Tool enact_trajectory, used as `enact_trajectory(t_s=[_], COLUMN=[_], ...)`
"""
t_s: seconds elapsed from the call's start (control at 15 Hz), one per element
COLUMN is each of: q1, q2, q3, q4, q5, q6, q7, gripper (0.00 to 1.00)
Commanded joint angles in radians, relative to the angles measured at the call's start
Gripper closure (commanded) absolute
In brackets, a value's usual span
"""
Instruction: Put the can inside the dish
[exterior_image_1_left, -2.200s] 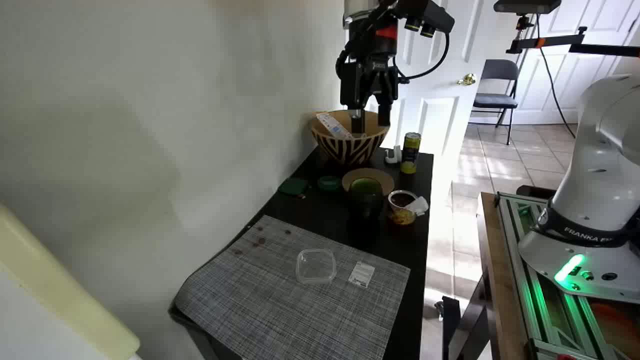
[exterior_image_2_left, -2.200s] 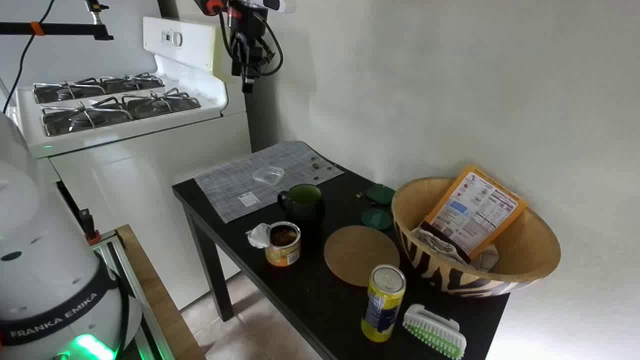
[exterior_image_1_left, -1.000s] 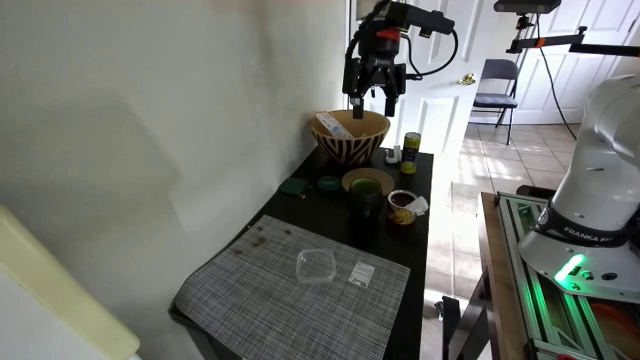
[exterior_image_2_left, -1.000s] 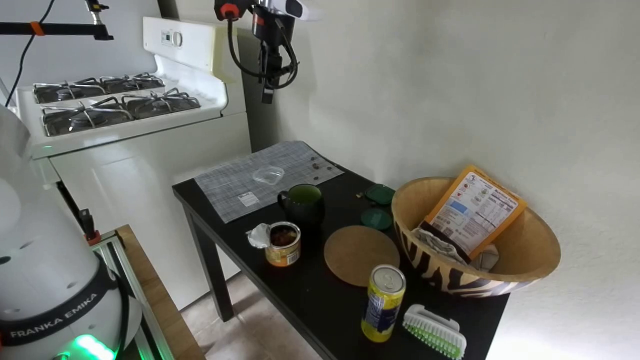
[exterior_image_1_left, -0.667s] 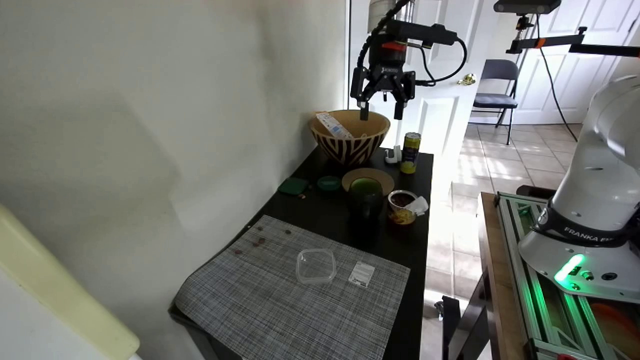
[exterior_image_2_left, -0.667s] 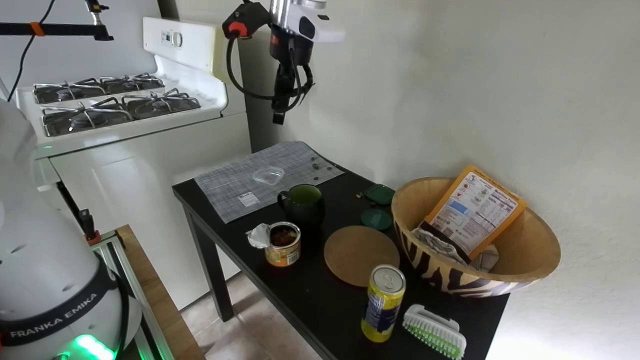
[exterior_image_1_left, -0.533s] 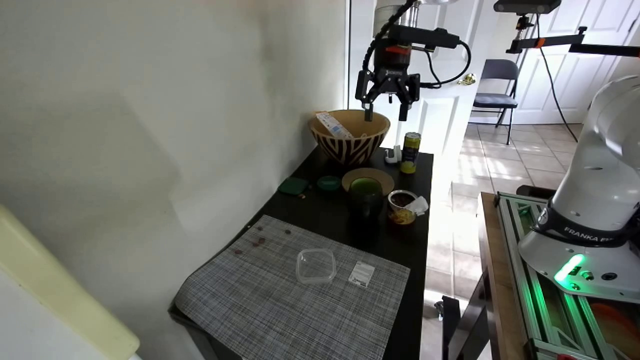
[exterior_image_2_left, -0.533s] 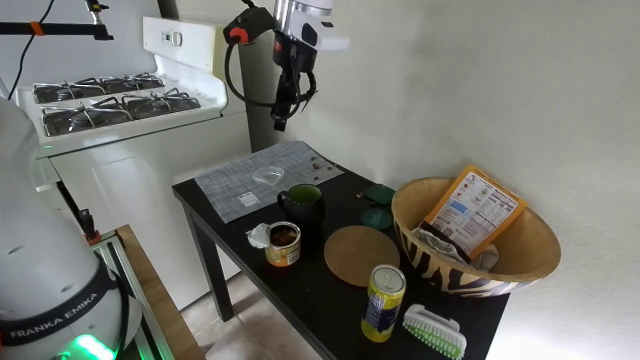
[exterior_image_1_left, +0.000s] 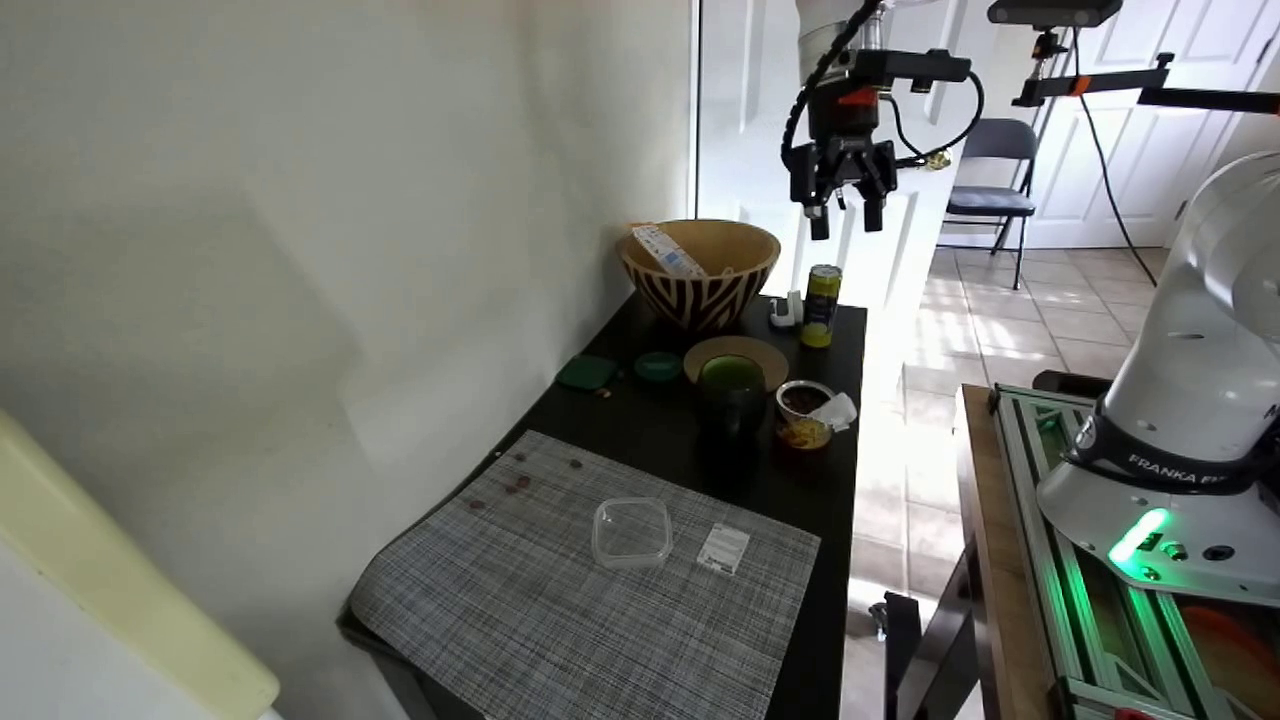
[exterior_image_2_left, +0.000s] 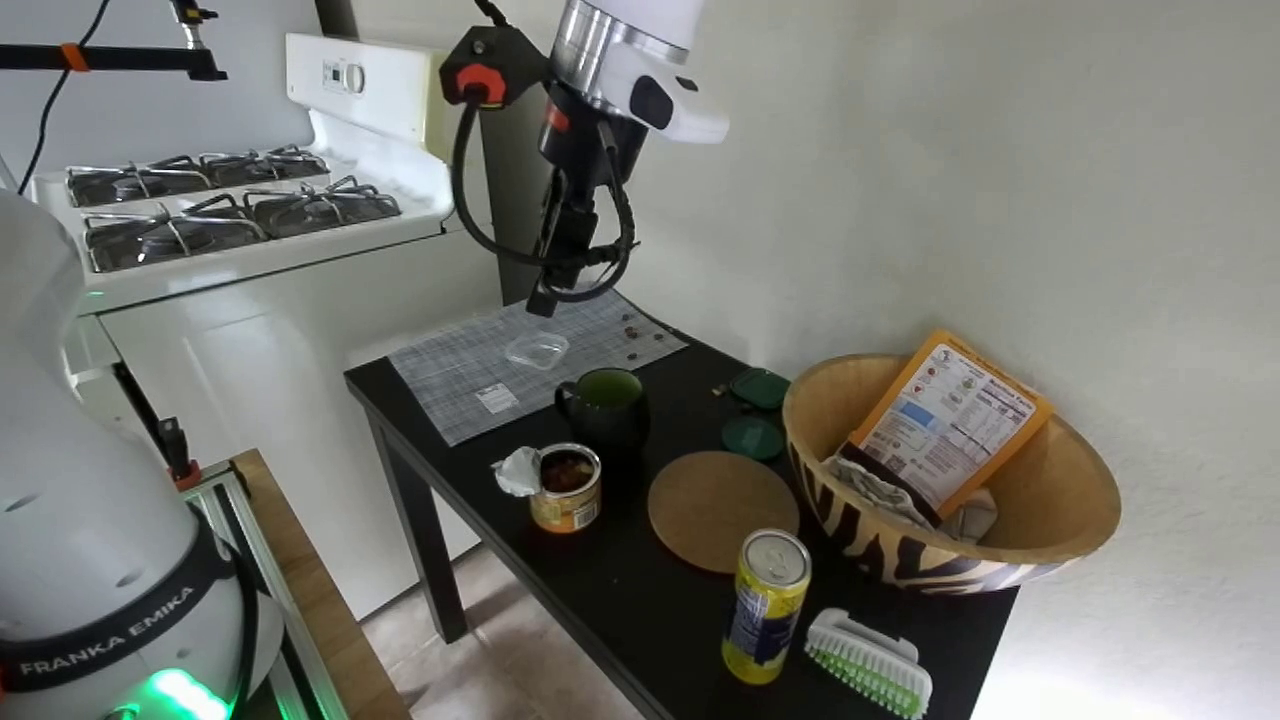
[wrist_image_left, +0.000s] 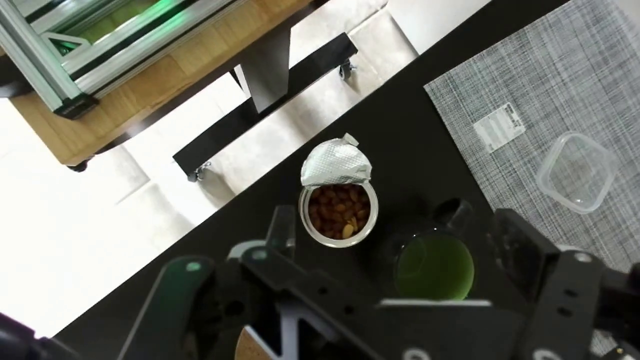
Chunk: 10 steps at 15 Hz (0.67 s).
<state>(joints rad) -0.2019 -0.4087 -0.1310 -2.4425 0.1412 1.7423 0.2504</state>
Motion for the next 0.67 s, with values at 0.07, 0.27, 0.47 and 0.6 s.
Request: enact_trajectory(t_s=[0.07, 0.27, 0.47, 0.6], q1=[-0.009, -0.009, -0.038, -0.067], q2=[-0.007, -0.009, -0.042, -0.051], q3=[-0.021, -0.025, 0.000, -0.010], q4=[0.002, 0.002, -0.054, -0.085], q5=[0.001, 0.001, -0.043, -0.097], q6=[-0.007, -0.007, 0.141, 0.239], q7=[-0.048, -0.059, 0.030, 0.060], gripper=[0.00, 0.00, 0.00, 0.00])
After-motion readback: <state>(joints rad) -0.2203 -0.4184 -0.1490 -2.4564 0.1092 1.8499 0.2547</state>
